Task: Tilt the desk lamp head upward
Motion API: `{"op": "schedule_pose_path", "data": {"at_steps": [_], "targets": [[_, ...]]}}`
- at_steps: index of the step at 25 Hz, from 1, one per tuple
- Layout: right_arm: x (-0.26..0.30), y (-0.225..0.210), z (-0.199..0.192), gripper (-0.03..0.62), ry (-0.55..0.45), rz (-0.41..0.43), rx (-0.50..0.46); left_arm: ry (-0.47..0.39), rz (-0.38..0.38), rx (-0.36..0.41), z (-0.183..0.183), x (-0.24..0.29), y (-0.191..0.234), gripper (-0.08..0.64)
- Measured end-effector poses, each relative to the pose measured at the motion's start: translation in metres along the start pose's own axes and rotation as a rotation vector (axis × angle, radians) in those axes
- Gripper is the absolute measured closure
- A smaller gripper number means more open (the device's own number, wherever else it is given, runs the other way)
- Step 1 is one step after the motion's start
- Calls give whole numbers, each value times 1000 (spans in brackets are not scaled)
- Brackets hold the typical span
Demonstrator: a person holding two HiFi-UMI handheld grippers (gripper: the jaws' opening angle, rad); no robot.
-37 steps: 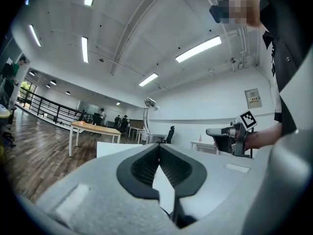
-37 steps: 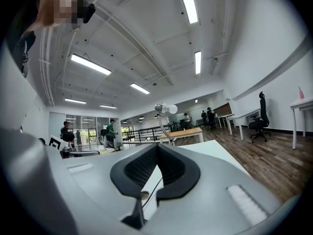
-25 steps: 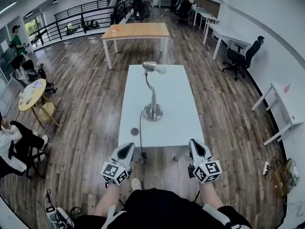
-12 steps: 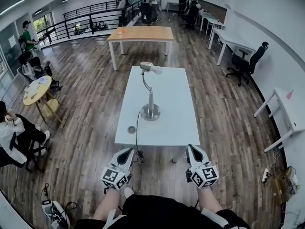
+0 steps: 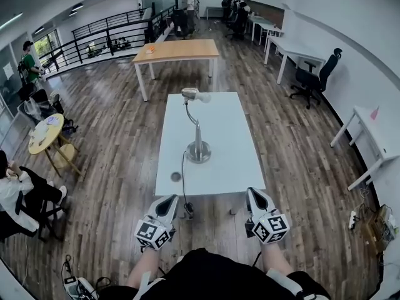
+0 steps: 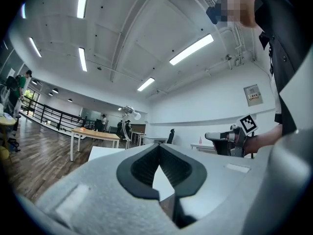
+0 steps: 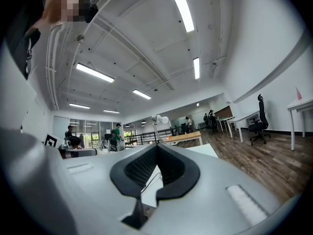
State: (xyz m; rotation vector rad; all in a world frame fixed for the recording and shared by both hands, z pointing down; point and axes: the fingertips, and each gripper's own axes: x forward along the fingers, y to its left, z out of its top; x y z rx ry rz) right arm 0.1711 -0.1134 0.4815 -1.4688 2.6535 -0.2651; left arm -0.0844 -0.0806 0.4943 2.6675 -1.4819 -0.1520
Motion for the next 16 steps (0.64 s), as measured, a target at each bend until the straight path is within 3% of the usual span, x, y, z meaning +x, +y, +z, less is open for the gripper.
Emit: {"op": "schedule_pose_path", "data": {"at_steps": [16], "targets": [[-6,8,8,588,-14,-43,-38,-4,-26,-37,-1,-3,3,560]]}}
